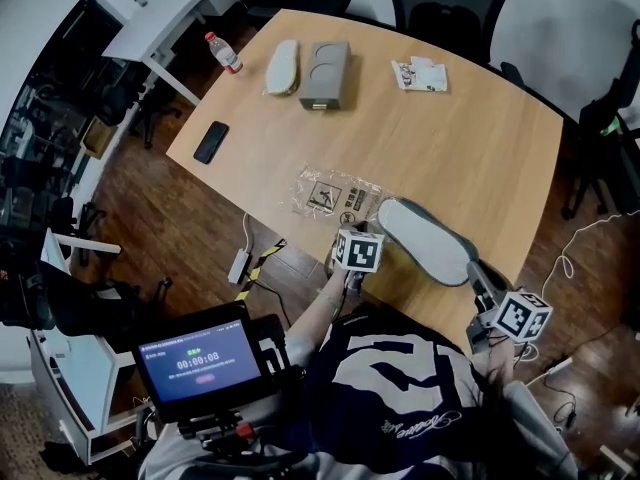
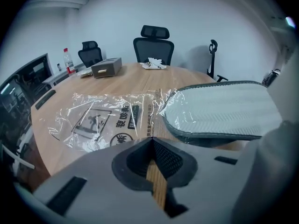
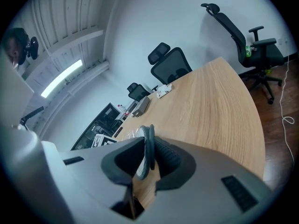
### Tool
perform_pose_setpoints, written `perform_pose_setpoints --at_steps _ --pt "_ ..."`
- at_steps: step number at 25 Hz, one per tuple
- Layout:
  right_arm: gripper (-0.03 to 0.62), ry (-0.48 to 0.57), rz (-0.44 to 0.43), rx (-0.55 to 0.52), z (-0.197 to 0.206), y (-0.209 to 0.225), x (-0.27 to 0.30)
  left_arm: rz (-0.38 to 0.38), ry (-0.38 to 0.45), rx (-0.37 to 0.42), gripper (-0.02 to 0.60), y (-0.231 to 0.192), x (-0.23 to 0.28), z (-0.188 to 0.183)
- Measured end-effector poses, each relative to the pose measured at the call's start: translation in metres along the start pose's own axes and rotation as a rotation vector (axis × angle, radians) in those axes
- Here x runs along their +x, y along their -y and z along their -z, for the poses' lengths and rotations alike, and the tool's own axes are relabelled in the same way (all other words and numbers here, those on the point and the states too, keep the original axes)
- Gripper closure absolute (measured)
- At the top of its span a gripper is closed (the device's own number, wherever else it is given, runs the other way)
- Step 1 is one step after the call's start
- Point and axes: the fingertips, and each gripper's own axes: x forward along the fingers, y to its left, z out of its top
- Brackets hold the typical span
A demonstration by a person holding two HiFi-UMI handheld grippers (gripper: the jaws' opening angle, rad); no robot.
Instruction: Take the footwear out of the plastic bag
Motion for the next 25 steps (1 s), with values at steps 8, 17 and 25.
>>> perform_pose_setpoints --at_steps 8,17,25 --pt "0.533 0.065 0.030 0.005 -0.006 0.004 -0.018 -0.127 -0.024 -0.070 0.580 -0.030 -0.003 -0.001" --pt "0.533 0.188 0.089 0.026 -0.011 0.009 -0.043 -0.034 0.211 -0.053 0.581 0.004 -0.054 -0.034" --pt "0.537 0.446 0.062 0.137 -0.020 0.008 -0.081 0.061 0.315 -0.056 0.581 0.035 -0.097 -0.036"
